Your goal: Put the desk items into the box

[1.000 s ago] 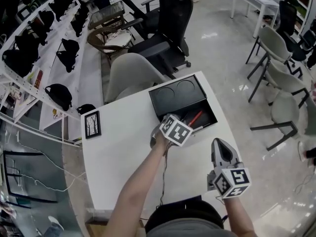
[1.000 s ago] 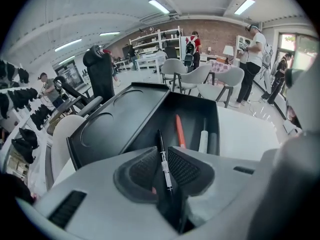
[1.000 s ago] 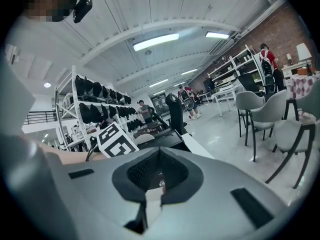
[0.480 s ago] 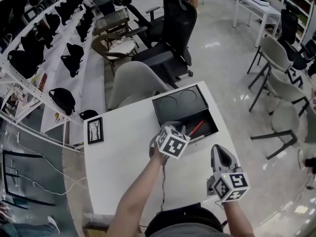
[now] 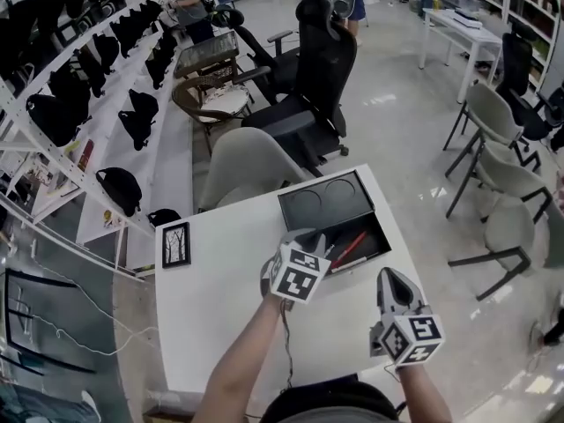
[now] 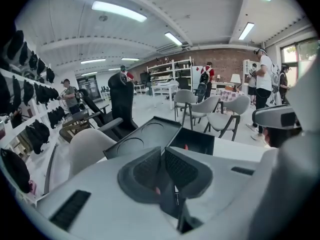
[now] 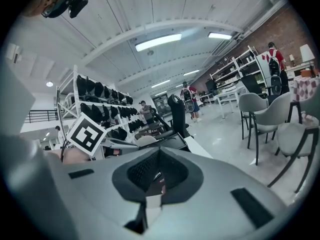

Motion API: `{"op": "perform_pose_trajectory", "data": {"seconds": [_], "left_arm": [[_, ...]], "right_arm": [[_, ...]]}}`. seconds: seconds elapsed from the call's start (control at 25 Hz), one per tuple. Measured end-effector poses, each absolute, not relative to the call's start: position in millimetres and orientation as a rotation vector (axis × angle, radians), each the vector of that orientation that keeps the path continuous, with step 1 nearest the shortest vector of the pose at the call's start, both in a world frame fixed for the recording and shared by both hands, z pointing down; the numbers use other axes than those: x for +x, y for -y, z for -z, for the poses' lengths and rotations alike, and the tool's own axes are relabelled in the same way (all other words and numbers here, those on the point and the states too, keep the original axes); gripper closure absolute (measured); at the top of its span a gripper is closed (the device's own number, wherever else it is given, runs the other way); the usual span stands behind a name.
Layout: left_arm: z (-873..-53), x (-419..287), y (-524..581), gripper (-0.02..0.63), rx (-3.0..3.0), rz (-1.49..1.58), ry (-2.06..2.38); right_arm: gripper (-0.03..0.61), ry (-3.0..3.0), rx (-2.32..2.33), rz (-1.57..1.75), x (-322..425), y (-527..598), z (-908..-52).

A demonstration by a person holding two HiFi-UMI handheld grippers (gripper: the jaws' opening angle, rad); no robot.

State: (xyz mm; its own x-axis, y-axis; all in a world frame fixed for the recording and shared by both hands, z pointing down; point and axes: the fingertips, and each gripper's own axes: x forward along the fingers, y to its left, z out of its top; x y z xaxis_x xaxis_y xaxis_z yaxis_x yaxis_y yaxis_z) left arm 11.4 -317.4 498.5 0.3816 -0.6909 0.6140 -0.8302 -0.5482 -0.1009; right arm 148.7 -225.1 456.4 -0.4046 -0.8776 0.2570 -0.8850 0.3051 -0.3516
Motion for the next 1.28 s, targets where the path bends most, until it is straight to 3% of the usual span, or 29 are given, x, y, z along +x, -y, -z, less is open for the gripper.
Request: {"op": "perform_pose_trajectory", "data": {"seconds": [1.28], "left_arm": [[-434.4, -75.8, 262.0, 0.607, 2.335, -0.444, 1.704]], "right_arm": [[0.574, 2.609, 1.619, -0.61, 124.6, 233.0, -434.7]]}}
